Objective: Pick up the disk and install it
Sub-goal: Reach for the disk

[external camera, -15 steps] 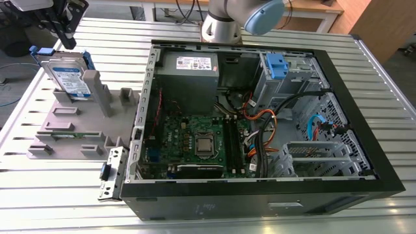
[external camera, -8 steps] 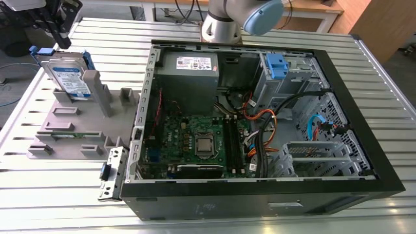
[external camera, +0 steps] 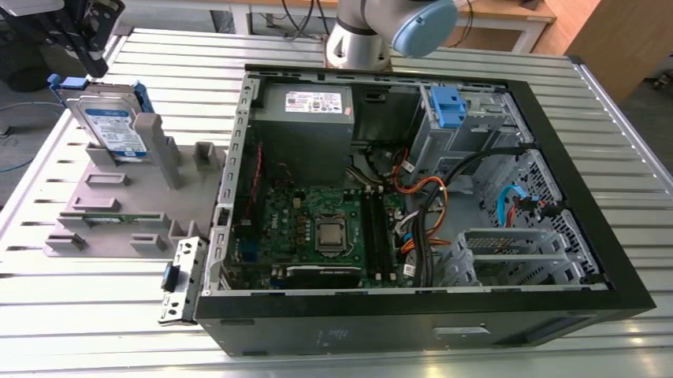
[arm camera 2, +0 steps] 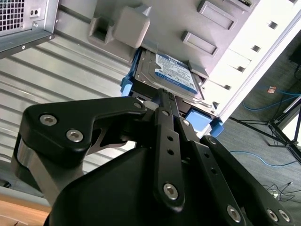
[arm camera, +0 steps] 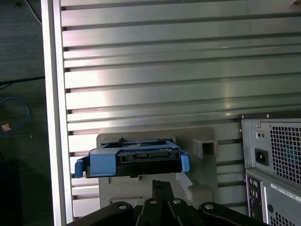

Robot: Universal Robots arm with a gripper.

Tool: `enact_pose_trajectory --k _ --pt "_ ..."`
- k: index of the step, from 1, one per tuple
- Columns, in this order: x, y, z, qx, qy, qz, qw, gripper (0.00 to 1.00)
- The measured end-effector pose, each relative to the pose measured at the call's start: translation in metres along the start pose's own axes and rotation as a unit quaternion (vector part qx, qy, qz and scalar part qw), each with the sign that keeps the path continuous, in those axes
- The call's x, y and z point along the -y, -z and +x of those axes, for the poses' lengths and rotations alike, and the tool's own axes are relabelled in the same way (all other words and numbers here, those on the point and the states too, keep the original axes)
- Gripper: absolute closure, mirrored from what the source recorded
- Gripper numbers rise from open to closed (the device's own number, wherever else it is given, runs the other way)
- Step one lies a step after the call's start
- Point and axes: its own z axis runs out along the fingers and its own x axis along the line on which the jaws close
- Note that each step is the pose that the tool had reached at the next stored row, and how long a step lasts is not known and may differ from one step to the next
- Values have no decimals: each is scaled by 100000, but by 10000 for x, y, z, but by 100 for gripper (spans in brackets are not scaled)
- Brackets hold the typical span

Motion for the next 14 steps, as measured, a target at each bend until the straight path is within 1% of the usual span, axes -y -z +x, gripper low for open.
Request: enact_pose_trajectory --k 5,10,14 --pt "-19 -21 74 5 -6 -3 100000 89" --pt "-36 -37 108 2 -9 -2 100000 89" --pt "-47 -53 150 15 -28 -7 100000 89"
